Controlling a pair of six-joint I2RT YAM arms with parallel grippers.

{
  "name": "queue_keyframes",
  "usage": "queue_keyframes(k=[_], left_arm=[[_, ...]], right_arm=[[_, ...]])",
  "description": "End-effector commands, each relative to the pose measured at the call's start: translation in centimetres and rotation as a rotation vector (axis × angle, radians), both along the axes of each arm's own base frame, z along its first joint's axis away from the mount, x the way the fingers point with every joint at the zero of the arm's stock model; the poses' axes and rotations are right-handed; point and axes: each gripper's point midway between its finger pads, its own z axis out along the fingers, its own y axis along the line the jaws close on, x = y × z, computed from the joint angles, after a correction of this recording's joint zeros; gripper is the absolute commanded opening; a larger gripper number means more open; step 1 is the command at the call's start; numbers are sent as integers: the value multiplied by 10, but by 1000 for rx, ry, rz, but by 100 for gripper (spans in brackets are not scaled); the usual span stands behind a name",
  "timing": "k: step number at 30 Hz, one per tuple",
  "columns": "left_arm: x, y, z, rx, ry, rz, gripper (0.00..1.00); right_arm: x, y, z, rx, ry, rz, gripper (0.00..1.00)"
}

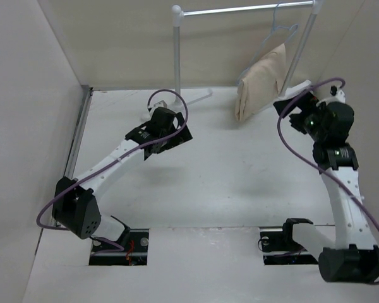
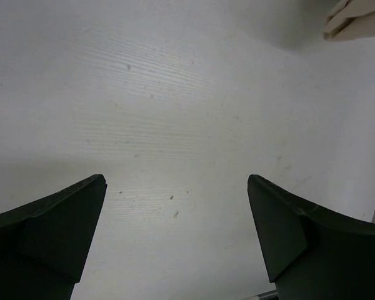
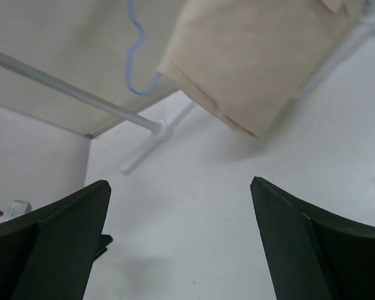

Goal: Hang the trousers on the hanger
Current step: Reset both arms

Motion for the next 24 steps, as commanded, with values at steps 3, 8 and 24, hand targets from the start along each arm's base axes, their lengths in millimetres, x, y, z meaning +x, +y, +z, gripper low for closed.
queue_keyframes(k=[3,8,24], left_arm=[[-3,-21,0,17,-7,-62,100],[-20,-36,-20,53,28,-122,100],[-39,-59,-55,112,86,-192,100]], right_arm=[[-40,-41,-101,92,209,-259,100],[-82,-50,-170,131,336,-353,100],[-112,-56,-230,104,488,-401,100]])
